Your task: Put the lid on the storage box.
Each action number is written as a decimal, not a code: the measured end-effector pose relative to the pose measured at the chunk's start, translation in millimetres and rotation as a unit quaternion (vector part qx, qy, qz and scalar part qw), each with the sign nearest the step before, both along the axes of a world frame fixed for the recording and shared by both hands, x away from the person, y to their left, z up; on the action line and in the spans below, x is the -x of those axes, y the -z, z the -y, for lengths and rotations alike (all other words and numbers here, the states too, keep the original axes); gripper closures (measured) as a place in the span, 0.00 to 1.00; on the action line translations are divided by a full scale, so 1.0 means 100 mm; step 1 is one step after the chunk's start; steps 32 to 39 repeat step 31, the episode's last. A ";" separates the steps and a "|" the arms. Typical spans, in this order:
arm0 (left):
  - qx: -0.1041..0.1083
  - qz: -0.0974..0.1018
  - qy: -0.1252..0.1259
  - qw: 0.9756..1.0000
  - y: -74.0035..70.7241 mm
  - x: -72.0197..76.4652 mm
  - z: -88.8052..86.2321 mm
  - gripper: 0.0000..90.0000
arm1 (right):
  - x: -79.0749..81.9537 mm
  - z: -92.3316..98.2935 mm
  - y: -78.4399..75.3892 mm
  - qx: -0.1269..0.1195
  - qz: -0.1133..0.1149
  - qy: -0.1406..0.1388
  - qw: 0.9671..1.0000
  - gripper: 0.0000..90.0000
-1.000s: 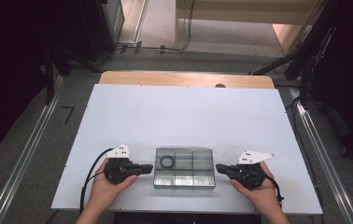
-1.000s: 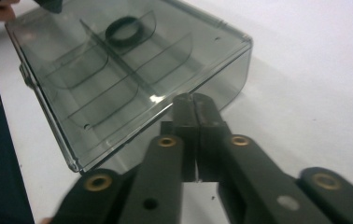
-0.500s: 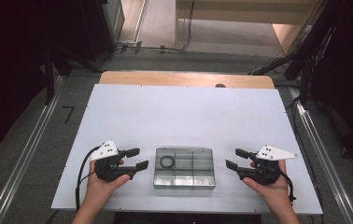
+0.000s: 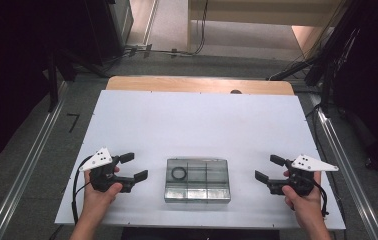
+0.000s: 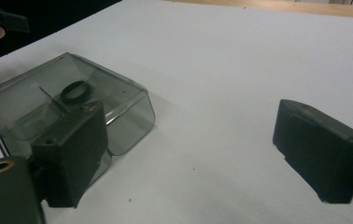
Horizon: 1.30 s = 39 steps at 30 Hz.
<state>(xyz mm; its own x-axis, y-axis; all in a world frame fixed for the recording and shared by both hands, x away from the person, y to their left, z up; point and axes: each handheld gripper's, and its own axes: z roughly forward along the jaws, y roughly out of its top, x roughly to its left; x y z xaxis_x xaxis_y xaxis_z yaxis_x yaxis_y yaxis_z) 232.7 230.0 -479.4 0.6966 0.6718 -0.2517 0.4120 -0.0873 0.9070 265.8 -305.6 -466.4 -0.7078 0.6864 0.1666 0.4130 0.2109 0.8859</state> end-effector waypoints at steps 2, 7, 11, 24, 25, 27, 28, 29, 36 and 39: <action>0.003 0.002 0.001 1.000 0.01 0.00 -0.03 0.08 | 0.00 0.04 0.00 0.000 0.002 0.002 1.000 0.09; 0.009 0.006 0.005 1.000 0.02 0.00 -0.11 0.01 | -0.01 0.17 0.03 0.003 0.007 0.015 1.000 0.09; 0.008 0.007 -0.002 1.000 0.04 0.00 -0.17 0.01 | -0.02 0.27 0.04 -0.002 0.007 0.024 1.000 0.09; 0.012 0.015 -0.016 1.000 0.10 -0.01 -0.33 0.00 | 0.01 0.49 0.06 0.004 0.038 0.021 0.999 0.00; 0.015 0.015 -0.016 1.000 0.10 -0.01 -0.35 0.00 | 0.01 0.50 0.06 0.006 0.039 0.024 0.999 0.00; 0.015 0.014 -0.020 1.000 0.10 -0.01 -0.36 0.00 | 0.01 0.50 0.07 0.006 0.040 0.027 0.999 0.00; 0.014 0.014 -0.020 1.000 0.10 -0.01 -0.36 0.00 | 0.00 0.50 0.07 0.009 0.039 0.032 0.999 0.00; 0.013 0.014 -0.020 1.000 0.10 -0.01 -0.35 0.00 | 0.00 0.50 0.07 0.011 0.039 0.033 0.999 0.00; 0.013 0.014 -0.020 1.000 0.10 -0.01 -0.35 0.00 | 0.00 0.49 0.08 0.011 0.038 0.032 0.999 0.00; 0.013 0.014 -0.020 1.000 0.10 -0.01 -0.35 0.00 | 0.00 0.49 0.08 0.011 0.038 0.032 0.999 0.00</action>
